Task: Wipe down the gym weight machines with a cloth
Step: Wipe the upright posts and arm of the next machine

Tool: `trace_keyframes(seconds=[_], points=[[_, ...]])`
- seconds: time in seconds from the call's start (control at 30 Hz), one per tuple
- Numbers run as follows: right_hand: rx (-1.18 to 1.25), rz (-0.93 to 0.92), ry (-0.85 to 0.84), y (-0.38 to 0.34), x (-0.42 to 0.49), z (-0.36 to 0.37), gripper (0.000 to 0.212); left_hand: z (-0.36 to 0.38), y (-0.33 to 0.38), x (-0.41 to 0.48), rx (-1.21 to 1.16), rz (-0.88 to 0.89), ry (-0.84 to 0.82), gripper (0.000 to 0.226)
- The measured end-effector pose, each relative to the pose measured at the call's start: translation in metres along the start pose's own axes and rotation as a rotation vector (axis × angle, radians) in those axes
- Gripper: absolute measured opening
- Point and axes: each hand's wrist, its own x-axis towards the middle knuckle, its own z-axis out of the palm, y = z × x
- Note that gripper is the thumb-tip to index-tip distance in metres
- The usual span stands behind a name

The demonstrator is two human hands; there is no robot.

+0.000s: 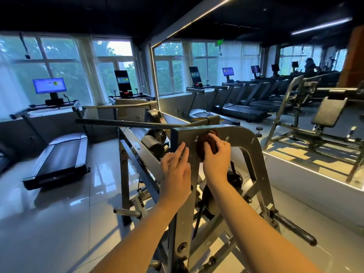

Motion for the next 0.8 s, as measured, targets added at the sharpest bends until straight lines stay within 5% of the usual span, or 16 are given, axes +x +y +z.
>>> trace_keyframes(seconds=[0.2, 0.4, 0.6, 0.8], points=[[-0.116, -0.277, -0.245, -0.005, -0.015, -0.002, 0.036, -0.003, 0.01, 0.001, -0.109, -0.063, 0.052, 0.049], [-0.012, 0.029, -0.078, 0.004, -0.002, -0.017, 0.036, 0.002, 0.009, 0.002, -0.096, -0.08, 0.045, 0.05], [-0.169, -0.363, -0.404, 0.009, -0.003, -0.019, 0.039, 0.005, 0.015, 0.003, -0.026, -0.135, 0.061, 0.05], [-0.015, -0.043, -0.169, 0.012, 0.016, -0.023, 0.038, 0.006, 0.023, 0.003, 0.053, -0.119, 0.13, 0.048]])
